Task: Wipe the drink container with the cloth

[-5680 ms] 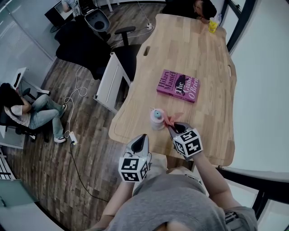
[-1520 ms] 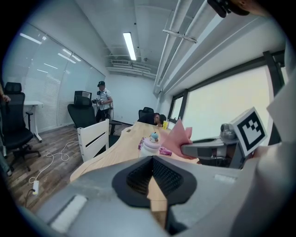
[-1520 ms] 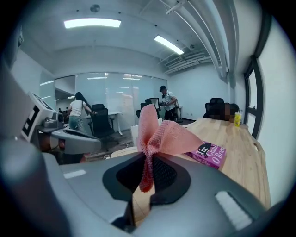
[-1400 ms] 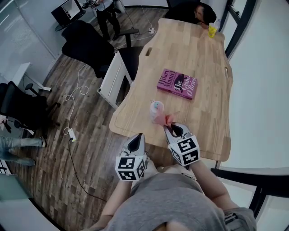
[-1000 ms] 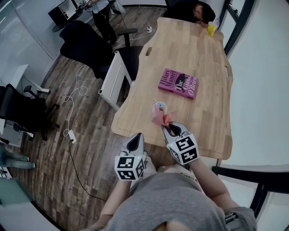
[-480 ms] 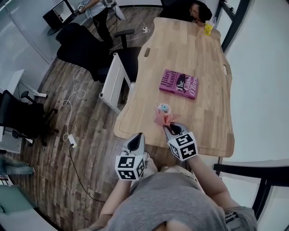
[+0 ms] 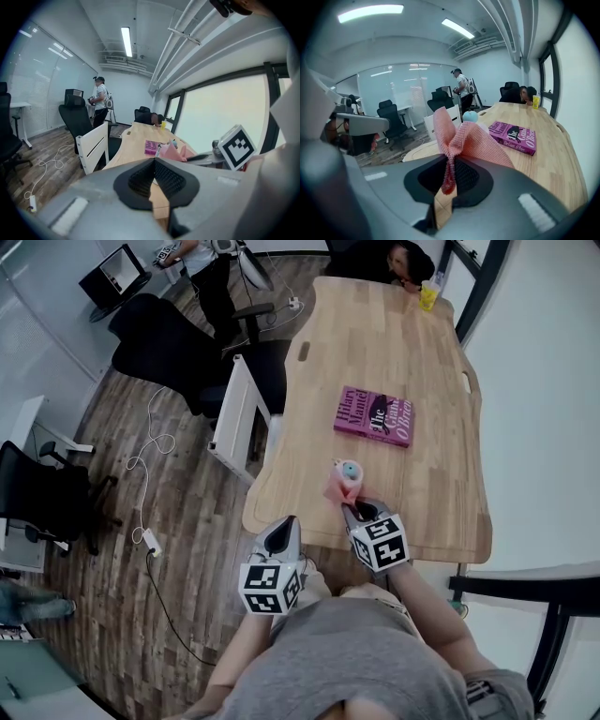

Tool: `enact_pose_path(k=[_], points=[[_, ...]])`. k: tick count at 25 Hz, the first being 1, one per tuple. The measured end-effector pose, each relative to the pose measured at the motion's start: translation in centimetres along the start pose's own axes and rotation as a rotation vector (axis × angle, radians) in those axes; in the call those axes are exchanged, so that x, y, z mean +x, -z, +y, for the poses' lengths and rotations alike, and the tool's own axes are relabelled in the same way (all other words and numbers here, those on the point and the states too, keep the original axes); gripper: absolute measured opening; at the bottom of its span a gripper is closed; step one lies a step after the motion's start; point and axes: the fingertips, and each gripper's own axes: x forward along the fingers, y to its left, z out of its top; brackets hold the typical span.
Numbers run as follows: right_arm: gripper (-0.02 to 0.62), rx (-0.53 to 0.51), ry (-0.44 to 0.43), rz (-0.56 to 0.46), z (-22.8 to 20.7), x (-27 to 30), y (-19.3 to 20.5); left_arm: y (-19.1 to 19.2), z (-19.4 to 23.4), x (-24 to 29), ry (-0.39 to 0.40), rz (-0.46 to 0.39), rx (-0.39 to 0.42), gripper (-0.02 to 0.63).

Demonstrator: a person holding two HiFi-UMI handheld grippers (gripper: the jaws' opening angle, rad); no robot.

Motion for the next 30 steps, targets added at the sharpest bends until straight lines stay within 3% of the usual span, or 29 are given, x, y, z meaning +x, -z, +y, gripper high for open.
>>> enact_pose_path(k=[30], points=[[0.025,0.073,0.104,0.159,-1.1,5.4,6.0,-0.8,3.9,2.3,0.095,0.033,0.040,0.003]])
